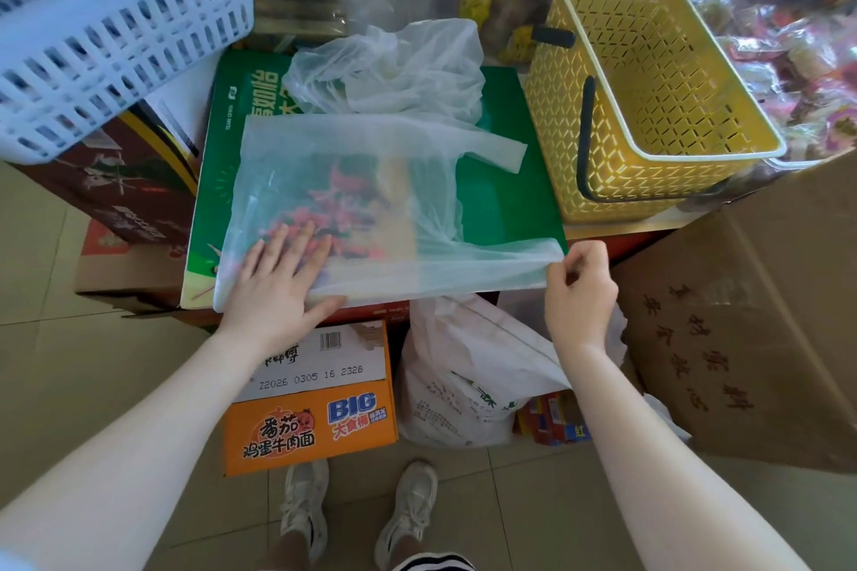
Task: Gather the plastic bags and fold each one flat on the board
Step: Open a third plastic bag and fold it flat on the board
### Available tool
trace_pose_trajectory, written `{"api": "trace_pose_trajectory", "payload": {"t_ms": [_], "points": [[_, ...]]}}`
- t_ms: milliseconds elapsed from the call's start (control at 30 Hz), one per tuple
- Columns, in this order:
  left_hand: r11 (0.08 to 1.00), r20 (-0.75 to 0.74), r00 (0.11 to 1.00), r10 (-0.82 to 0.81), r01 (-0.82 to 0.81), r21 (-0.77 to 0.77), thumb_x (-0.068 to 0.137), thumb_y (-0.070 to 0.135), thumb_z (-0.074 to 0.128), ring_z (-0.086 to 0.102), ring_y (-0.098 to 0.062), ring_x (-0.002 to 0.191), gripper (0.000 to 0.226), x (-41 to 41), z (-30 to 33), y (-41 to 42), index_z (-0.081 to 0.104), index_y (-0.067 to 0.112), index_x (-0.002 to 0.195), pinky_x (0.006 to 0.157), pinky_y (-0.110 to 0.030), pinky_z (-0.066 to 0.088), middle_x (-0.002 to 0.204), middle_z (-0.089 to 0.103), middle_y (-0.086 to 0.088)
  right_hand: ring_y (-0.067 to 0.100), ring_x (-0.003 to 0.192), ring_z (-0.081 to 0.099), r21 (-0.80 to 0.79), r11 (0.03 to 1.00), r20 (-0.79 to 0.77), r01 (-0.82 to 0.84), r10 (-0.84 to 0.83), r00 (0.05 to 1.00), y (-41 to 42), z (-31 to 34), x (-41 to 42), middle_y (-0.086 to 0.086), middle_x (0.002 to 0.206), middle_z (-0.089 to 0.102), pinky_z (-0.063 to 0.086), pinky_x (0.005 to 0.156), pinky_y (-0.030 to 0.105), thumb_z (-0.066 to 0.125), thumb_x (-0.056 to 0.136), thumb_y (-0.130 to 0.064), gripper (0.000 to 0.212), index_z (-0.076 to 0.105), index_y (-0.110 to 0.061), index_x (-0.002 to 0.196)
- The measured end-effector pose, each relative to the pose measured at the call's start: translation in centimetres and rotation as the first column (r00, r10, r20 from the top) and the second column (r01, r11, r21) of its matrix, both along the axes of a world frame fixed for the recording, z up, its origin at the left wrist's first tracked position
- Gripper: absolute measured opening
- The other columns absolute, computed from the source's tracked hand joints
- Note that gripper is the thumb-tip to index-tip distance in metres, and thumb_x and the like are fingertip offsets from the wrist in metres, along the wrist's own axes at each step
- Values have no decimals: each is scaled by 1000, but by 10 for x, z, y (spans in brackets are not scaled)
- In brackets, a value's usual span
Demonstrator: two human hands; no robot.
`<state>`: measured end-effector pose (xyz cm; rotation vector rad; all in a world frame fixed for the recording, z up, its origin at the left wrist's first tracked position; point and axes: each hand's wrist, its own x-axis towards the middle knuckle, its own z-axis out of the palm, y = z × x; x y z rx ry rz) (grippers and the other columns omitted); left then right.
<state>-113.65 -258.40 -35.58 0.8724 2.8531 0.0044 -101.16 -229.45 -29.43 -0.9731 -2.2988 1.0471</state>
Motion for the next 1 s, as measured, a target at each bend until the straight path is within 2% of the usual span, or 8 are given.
{"api": "trace_pose_trajectory", "payload": {"t_ms": [100,167,267,367,533,700,833,1000], "points": [[999,95,995,37,-37,6,57,87,-15,-13,-20,141,108,3,18,9,-9,23,144,113,-39,-8,152,-16,0,19,57,52,-234,972,-137,11,-44,990,-13,12,-10,2,64,56,46,59,40,46,91,-2,18,44,-18,99],[985,158,987,-24,-4,173,59,86,-17,-2,-20,143,114,8,39,29,11,18,147,112,-37,-4,156,1,-2,26,62,54,-189,980,-168,-58,26,985,-19,16,-10,8,70,59,48,61,43,48,91,-3,22,46,-22,102],[828,174,952,-251,118,548,83,71,6,16,-17,140,86,12,68,86,37,14,139,112,-31,5,150,27,-2,11,68,59,-108,989,-225,-97,70,972,-18,19,-6,-2,77,61,51,62,32,54,89,-2,25,47,-23,102],[654,234,892,-386,86,751,91,47,32,27,-5,131,56,12,88,149,47,12,131,109,-18,16,136,41,6,-4,72,56,3,998,-292,-63,61,954,-13,23,-1,-15,79,54,48,60,11,60,85,0,30,46,-22,99],[631,368,777,-510,47,775,83,37,51,51,2,71,26,12,92,194,62,13,88,65,-9,38,78,60,7,-2,74,53,-2,1000,-316,7,-8,949,-1,21,9,-17,79,48,45,63,6,62,83,1,31,46,-24,92],[567,298,810,-505,51,822,83,22,57,47,4,55,9,17,83,196,55,18,75,55,-7,33,55,50,15,1,75,51,-99,995,-328,25,-56,943,12,18,16,-14,78,50,45,67,9,61,82,5,41,45,-34,82],[609,394,766,-508,-4,794,83,30,55,45,2,56,10,17,82,193,52,28,74,57,-8,33,64,55,23,3,77,53,-293,954,-351,-66,-43,935,17,17,19,-6,82,55,48,71,14,59,85,3,24,54,-20,91],[690,637,587,-499,-176,702,82,50,48,50,-4,69,42,17,95,211,61,10,84,65,-18,38,75,61,-2,7,79,56,-98,992,-291,-85,54,955,21,15,20,0,84,60,48,70,10,64,82,0,17,58,-16,86]]}}
